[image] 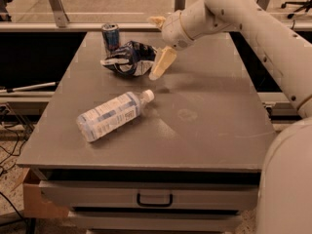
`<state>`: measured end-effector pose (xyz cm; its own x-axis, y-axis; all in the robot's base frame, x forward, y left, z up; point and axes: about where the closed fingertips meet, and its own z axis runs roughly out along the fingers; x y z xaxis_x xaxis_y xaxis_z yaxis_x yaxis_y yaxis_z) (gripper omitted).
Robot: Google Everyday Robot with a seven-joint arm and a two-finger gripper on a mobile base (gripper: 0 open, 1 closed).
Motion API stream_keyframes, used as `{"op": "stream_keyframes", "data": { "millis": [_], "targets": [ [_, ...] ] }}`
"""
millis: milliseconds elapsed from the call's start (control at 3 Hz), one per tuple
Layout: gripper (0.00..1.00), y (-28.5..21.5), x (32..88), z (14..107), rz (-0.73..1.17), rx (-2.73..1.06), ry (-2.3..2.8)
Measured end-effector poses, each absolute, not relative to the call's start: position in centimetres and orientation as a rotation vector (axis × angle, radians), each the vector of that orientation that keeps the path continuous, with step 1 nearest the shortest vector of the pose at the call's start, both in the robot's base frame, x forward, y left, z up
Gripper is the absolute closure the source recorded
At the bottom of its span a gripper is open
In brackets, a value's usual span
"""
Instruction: Move blue chip bag near redbull can
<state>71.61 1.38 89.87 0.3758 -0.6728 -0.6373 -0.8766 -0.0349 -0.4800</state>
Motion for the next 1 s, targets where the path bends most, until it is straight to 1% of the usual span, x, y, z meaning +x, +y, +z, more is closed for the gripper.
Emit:
{"op": "stream_keyframes", "data": {
  "millis": [333, 1000],
  "targets": [
    [0.0, -0.9, 70.9, 89.9, 0.246, -1.782, 1.413],
    [0.0, -8.5, 68.2, 90.7, 0.086, -1.751, 1.586]
  ]
}}
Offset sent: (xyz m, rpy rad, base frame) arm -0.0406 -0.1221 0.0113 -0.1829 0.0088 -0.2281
